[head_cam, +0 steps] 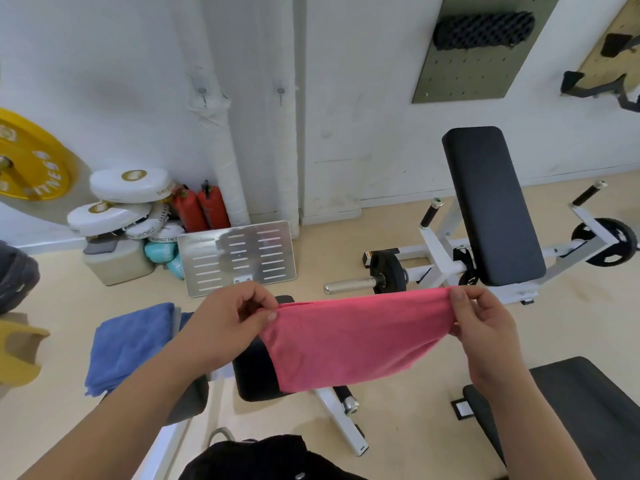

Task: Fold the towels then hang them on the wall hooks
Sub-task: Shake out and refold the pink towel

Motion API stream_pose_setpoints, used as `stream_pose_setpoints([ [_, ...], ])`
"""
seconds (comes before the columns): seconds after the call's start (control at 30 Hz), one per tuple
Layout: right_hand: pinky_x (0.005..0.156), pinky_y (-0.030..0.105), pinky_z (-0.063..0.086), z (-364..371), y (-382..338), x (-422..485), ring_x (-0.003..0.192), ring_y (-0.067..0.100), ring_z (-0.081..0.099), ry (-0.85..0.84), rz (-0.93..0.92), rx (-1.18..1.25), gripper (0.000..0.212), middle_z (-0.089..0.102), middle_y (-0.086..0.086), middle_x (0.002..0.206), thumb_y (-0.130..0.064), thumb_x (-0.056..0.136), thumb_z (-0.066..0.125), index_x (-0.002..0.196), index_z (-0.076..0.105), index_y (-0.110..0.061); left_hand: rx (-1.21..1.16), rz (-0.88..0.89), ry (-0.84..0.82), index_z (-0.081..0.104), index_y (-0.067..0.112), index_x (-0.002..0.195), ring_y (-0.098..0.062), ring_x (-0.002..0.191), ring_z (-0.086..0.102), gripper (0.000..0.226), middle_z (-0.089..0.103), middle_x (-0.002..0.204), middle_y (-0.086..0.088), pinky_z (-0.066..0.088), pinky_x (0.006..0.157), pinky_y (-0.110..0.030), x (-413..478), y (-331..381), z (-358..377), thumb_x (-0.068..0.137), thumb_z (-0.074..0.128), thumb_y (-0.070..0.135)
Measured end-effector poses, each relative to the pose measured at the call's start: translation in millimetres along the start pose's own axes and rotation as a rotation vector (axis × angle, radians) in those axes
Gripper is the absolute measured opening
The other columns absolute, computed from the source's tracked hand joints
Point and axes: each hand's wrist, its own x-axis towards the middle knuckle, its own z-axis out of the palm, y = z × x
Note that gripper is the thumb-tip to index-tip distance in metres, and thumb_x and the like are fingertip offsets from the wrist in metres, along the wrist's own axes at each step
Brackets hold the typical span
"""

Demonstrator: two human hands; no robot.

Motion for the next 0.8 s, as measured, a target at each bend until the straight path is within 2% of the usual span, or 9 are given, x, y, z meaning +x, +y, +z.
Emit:
stream_pose_setpoints([
  [0.1, 0.078, 0.044, 0.054, -1, -4, 4, 0.083, 0.020, 0.061, 0.006, -0.017, -0.014, 0.014, 0.070, 0.004, 0.086, -0.023, 0.103, 0.060, 0.095, 0.069, -0.017, -0.010, 0.000, -0.093, 0.079, 0.027, 0.083, -0.008, 0.086, 0.074, 0.025, 0.078, 0.089, 0.011, 0.062, 0.087, -0.033, 1, -3, -5, 0.083, 0.080, 0.002],
  [0.23, 0.065, 0.028, 0.050, -8, -5, 9, 0.073, 0.009, 0.060, -0.025, -0.063, -0.074, 0.012, 0.069, 0.001, 0.081, -0.021, 0.102, 0.061, 0.100, 0.070, -0.012, -0.054, -0.047, -0.112, 0.078, 0.027, 0.103, -0.002, 0.094, 0.075, 0.034, 0.078, 0.101, 0.013, 0.062, 0.091, -0.033, 2, -6, -10, 0.079, 0.085, 0.003],
  [0.37, 0.065, 0.028, 0.048, -12, -5, 8, 0.074, 0.012, 0.057, -0.085, -0.074, -0.079, 0.011, 0.067, 0.003, 0.078, -0.019, 0.101, 0.062, 0.097, 0.070, -0.011, -0.036, -0.083, -0.151, 0.083, 0.027, 0.080, 0.000, 0.106, 0.072, 0.017, 0.071, 0.124, 0.015, 0.057, 0.097, -0.028, 3, -11, -15, 0.080, 0.086, 0.011],
  [0.47, 0.069, 0.032, 0.049, -15, -4, 9, 0.074, 0.013, 0.055, -0.109, -0.055, -0.028, 0.012, 0.065, 0.001, 0.078, -0.018, 0.103, 0.059, 0.098, 0.068, -0.010, -0.359, -0.113, -0.157, 0.077, 0.013, 0.078, -0.011, 0.103, 0.073, 0.011, 0.077, 0.114, 0.002, 0.055, 0.091, -0.032, -4, -5, -19, 0.086, 0.079, 0.006],
  [0.53, 0.072, 0.033, 0.050, -10, -3, 7, 0.073, 0.012, 0.057, -0.142, -0.031, -0.020, 0.013, 0.066, 0.000, 0.079, -0.015, 0.105, 0.055, 0.099, 0.066, -0.011, -0.609, -0.164, -0.139, 0.069, 0.009, 0.079, -0.022, 0.086, 0.066, 0.012, 0.075, 0.096, -0.005, 0.050, 0.080, -0.035, -4, -5, -17, 0.088, 0.077, 0.013],
  [0.6, 0.074, 0.036, 0.053, 1, 2, 5, 0.077, 0.015, 0.060, -0.175, -0.006, -0.046, 0.013, 0.068, 0.001, 0.083, -0.015, 0.106, 0.053, 0.101, 0.064, -0.012, -0.615, -0.216, -0.045, 0.068, 0.014, 0.081, -0.027, 0.079, 0.052, 0.023, 0.063, 0.079, -0.008, 0.047, 0.074, -0.043, 0, -13, -10, 0.082, 0.077, 0.036],
  [0.67, 0.074, 0.035, 0.052, 10, 7, 0, 0.077, 0.012, 0.063, -0.155, 0.006, -0.093, 0.014, 0.070, -0.003, 0.082, -0.021, 0.106, 0.054, 0.100, 0.065, -0.015, -0.508, -0.250, 0.033, 0.070, 0.016, 0.088, -0.029, 0.080, 0.057, 0.031, 0.067, 0.081, -0.016, 0.055, 0.081, -0.058, 2, -23, -1, 0.082, 0.074, 0.046],
  [0.73, 0.071, 0.028, 0.049, 11, 10, -4, 0.071, 0.000, 0.064, -0.133, 0.002, -0.126, 0.015, 0.072, -0.010, 0.078, -0.027, 0.105, 0.056, 0.099, 0.068, -0.018, -0.485, -0.275, 0.062, 0.070, 0.016, 0.093, -0.029, 0.082, 0.063, 0.019, 0.071, 0.088, -0.019, 0.059, 0.084, -0.058, 3, -31, 3, 0.095, 0.071, 0.035],
  [0.8, 0.068, 0.028, 0.047, 7, 13, -8, 0.068, -0.001, 0.063, -0.145, 0.002, -0.146, 0.016, 0.071, -0.011, 0.076, -0.029, 0.104, 0.057, 0.099, 0.069, -0.018, -0.501, -0.278, 0.083, 0.069, 0.014, 0.096, -0.023, 0.079, 0.062, 0.011, 0.071, 0.079, -0.007, 0.059, 0.073, -0.046, 1, -37, 2, 0.099, 0.066, 0.025],
])
